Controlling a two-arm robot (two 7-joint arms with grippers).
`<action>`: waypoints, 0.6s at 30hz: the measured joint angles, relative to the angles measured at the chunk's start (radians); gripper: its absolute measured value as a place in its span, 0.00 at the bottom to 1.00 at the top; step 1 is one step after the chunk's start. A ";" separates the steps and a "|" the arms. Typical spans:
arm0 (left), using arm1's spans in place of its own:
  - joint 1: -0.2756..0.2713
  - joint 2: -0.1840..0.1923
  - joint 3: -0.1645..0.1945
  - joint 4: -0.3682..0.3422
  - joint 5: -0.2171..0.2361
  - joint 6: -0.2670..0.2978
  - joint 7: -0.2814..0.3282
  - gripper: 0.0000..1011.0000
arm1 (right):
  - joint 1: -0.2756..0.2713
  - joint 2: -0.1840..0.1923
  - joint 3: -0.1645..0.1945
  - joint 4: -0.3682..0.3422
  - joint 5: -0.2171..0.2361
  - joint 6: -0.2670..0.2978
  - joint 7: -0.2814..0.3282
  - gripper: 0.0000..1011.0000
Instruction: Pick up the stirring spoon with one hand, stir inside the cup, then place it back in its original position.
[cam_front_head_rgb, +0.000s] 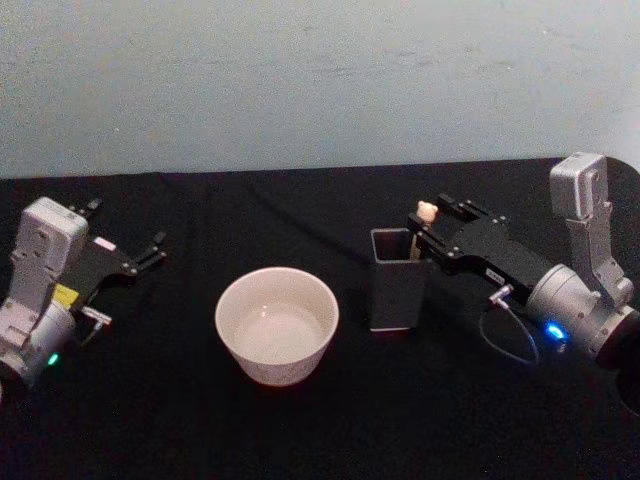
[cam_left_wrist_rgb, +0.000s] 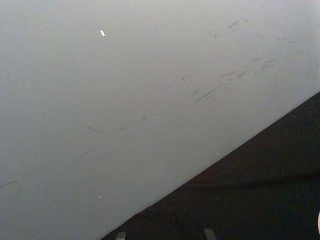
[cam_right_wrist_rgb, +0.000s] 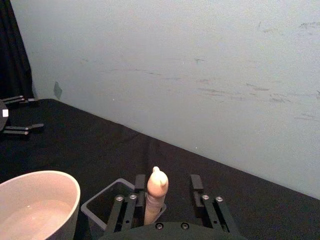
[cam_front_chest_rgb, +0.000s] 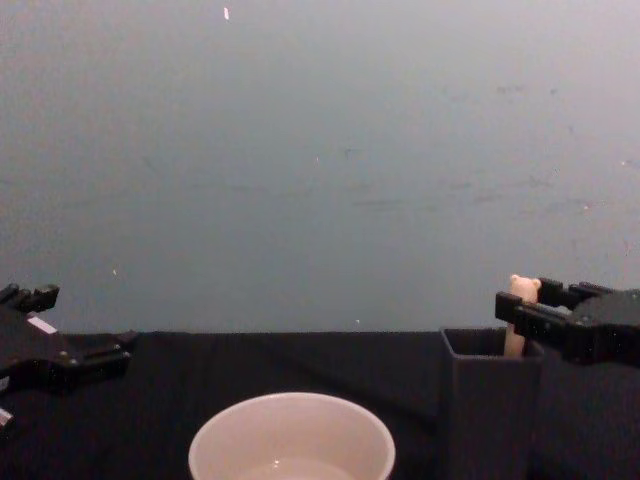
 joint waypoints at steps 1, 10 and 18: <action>0.000 0.000 0.000 0.000 0.000 0.000 0.000 0.99 | 0.000 0.000 0.000 0.000 0.000 0.000 0.000 0.56; 0.000 0.000 0.000 0.000 0.000 0.000 0.000 0.99 | 0.000 0.000 0.000 0.000 0.000 -0.001 -0.001 0.27; 0.000 0.000 0.000 0.000 0.000 0.000 0.000 0.99 | 0.000 0.000 0.000 0.000 0.000 -0.001 -0.001 0.22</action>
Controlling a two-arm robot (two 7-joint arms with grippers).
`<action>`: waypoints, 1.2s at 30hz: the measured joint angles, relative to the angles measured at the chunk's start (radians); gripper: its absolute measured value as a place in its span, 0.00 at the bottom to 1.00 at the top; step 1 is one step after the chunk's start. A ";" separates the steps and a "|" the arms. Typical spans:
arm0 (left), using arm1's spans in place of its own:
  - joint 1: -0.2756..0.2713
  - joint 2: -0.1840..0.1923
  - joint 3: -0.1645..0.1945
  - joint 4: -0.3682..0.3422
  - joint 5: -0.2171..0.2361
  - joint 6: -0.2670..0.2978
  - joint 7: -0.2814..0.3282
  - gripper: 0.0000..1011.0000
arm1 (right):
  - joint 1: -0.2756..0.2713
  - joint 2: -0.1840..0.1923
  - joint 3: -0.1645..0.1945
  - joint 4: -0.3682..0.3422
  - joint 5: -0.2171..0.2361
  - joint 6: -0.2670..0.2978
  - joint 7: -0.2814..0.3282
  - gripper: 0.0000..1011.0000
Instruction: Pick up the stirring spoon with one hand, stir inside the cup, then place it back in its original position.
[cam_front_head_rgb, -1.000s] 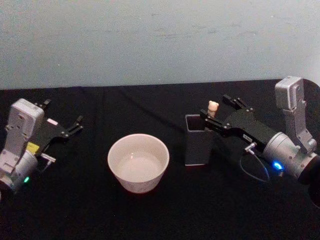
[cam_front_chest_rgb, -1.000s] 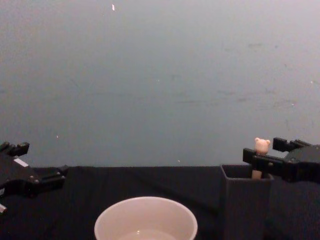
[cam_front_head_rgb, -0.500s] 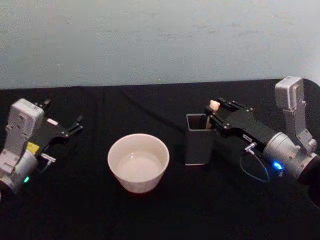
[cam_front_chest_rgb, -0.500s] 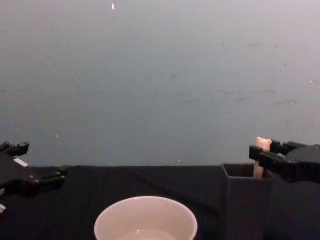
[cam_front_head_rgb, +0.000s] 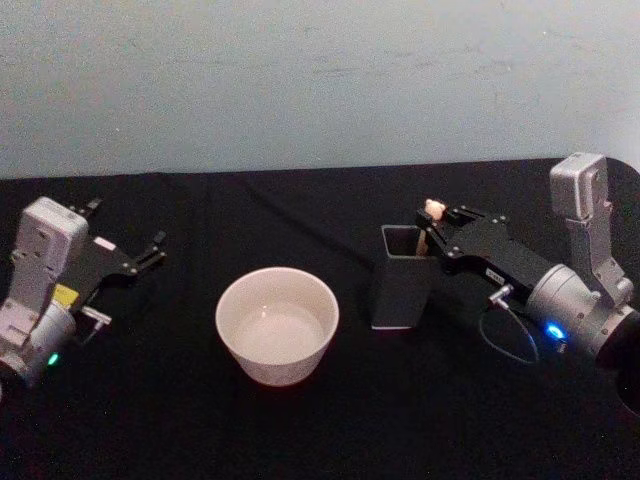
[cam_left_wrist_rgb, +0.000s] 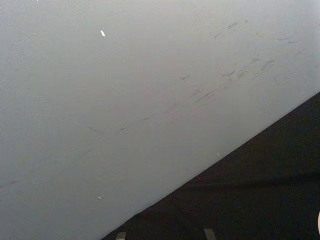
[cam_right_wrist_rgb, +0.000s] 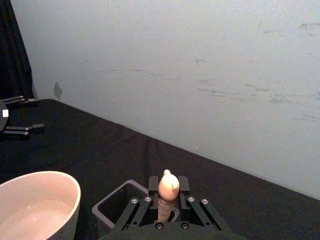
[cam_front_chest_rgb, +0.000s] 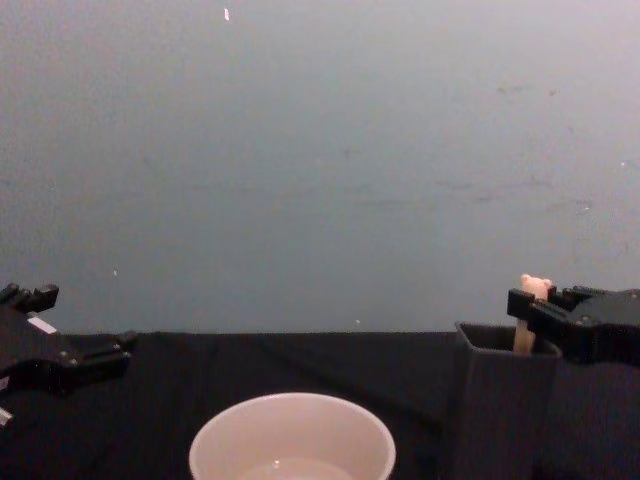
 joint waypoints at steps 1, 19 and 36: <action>0.000 0.000 0.000 0.000 0.000 0.000 0.000 0.99 | 0.000 0.000 0.000 0.000 0.000 0.000 0.000 0.22; 0.000 0.000 0.000 0.000 0.000 0.000 0.000 0.99 | -0.007 -0.019 0.051 -0.045 0.078 0.037 0.054 0.22; 0.000 0.000 0.000 0.000 0.000 0.000 0.000 0.99 | 0.000 -0.009 0.097 -0.147 0.163 0.018 0.052 0.22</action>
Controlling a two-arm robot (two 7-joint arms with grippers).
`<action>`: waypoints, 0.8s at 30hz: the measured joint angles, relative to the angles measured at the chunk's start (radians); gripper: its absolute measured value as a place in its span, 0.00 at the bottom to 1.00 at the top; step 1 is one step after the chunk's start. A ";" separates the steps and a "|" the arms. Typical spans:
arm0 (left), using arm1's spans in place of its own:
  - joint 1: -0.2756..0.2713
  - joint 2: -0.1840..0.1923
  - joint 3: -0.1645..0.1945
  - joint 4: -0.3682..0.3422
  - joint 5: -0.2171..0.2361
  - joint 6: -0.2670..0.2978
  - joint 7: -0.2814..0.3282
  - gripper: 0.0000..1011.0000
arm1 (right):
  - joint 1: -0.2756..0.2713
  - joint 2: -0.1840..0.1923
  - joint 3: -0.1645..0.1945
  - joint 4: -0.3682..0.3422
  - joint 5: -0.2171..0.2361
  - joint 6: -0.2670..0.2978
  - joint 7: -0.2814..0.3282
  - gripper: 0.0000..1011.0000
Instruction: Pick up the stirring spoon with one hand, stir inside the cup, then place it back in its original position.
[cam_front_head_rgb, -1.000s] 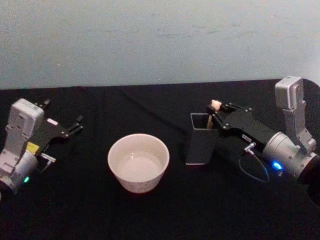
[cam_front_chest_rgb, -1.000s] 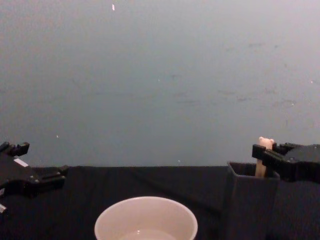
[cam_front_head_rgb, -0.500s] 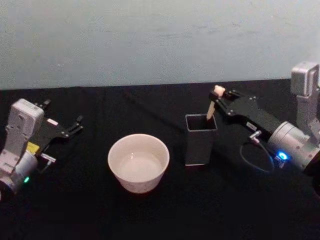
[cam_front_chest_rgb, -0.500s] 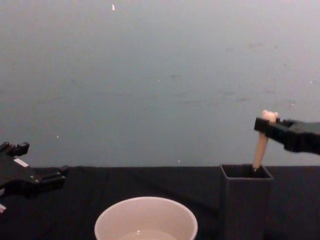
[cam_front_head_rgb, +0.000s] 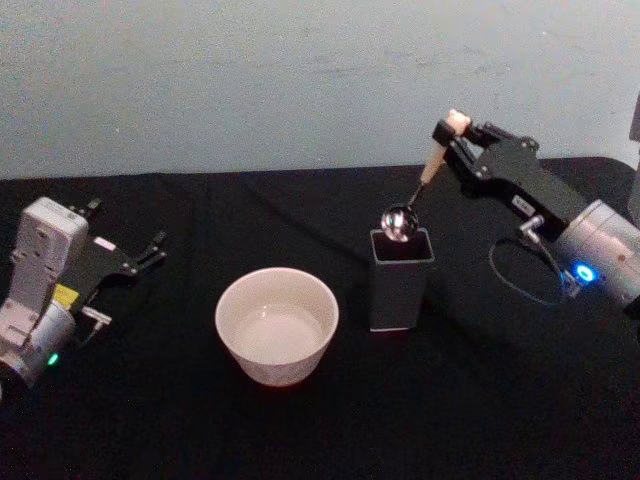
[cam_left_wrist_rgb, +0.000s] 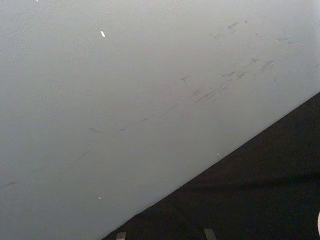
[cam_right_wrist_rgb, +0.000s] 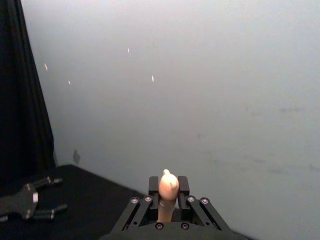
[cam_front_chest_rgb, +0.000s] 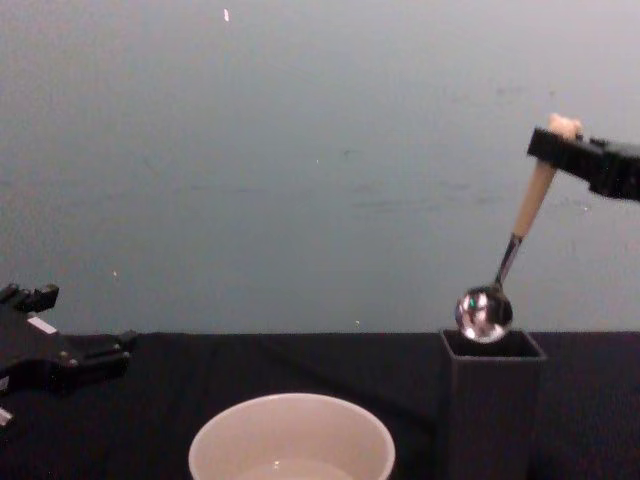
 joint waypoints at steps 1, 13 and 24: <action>0.000 0.000 0.000 0.000 0.000 0.000 0.000 0.99 | 0.003 -0.001 0.000 -0.001 0.001 -0.001 0.000 0.22; 0.000 0.000 0.000 0.000 0.000 0.000 0.000 0.99 | 0.068 -0.030 -0.051 0.013 0.013 -0.020 0.025 0.22; 0.000 0.000 0.000 0.000 0.000 0.000 0.000 0.99 | 0.118 -0.045 -0.165 0.059 -0.015 -0.006 0.084 0.22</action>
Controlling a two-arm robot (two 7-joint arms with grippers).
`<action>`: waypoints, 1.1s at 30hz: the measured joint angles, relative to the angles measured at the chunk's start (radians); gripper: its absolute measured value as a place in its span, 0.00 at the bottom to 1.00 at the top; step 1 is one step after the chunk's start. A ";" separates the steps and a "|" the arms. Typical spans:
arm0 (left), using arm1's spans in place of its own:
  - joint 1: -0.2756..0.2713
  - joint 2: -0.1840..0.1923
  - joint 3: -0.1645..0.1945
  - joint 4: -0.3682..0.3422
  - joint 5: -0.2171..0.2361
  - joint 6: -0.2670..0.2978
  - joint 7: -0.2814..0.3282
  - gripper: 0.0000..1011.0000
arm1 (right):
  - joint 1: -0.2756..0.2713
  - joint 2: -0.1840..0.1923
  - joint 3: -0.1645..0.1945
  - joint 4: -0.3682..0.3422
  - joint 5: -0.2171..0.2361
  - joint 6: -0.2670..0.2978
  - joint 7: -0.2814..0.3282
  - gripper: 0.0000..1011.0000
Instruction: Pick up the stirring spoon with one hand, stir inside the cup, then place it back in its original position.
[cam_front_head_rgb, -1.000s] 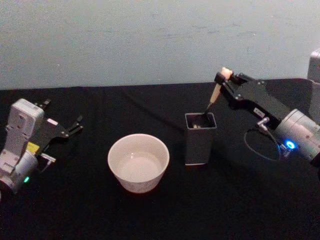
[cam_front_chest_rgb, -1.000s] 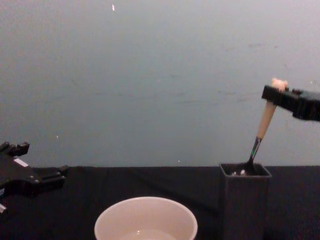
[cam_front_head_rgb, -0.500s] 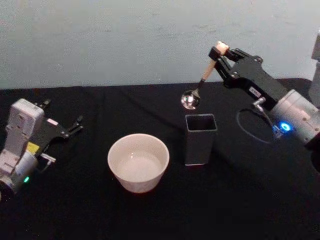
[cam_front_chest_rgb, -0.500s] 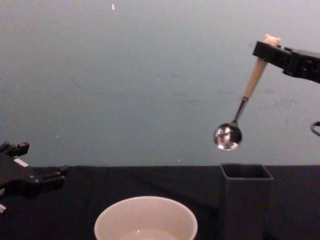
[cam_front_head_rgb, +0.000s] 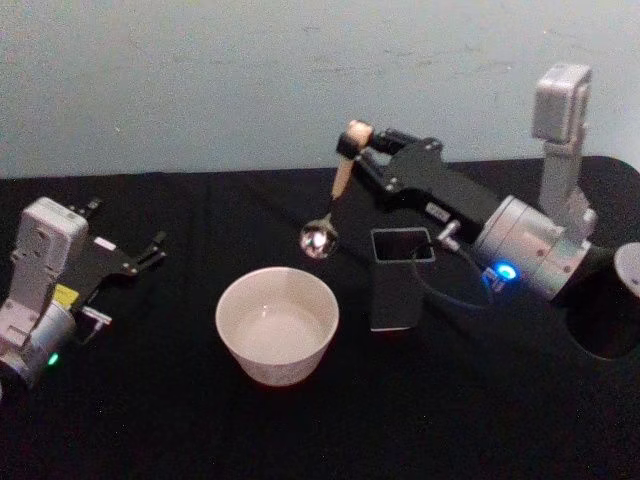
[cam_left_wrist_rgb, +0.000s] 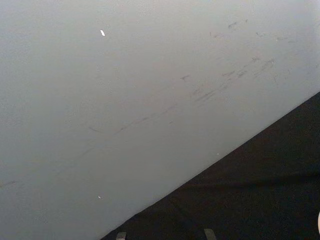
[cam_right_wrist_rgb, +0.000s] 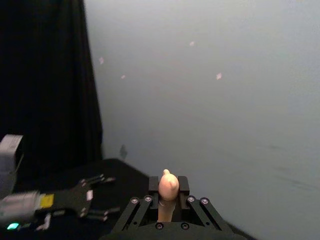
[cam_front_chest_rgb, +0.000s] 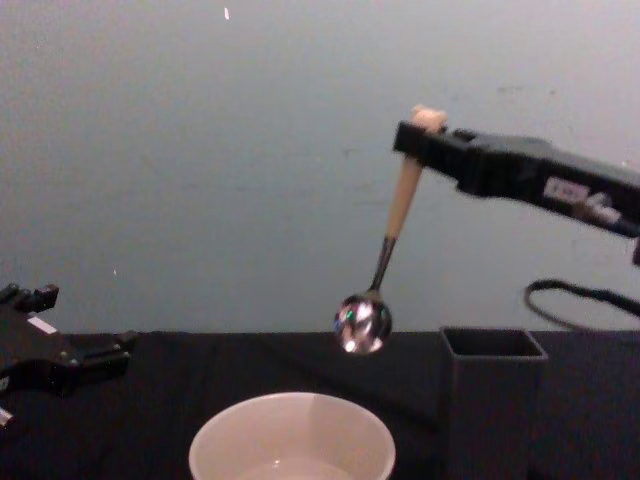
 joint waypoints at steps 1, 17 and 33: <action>0.000 0.000 0.000 0.000 0.000 0.000 0.000 0.99 | 0.002 0.000 -0.007 0.002 -0.004 0.000 0.004 0.22; 0.000 0.000 0.000 0.000 0.000 0.000 0.000 0.99 | 0.008 0.015 -0.105 0.030 -0.079 -0.018 0.056 0.22; 0.000 0.000 0.000 0.000 0.000 0.000 0.000 0.99 | 0.005 0.001 -0.159 0.077 -0.107 -0.018 0.085 0.22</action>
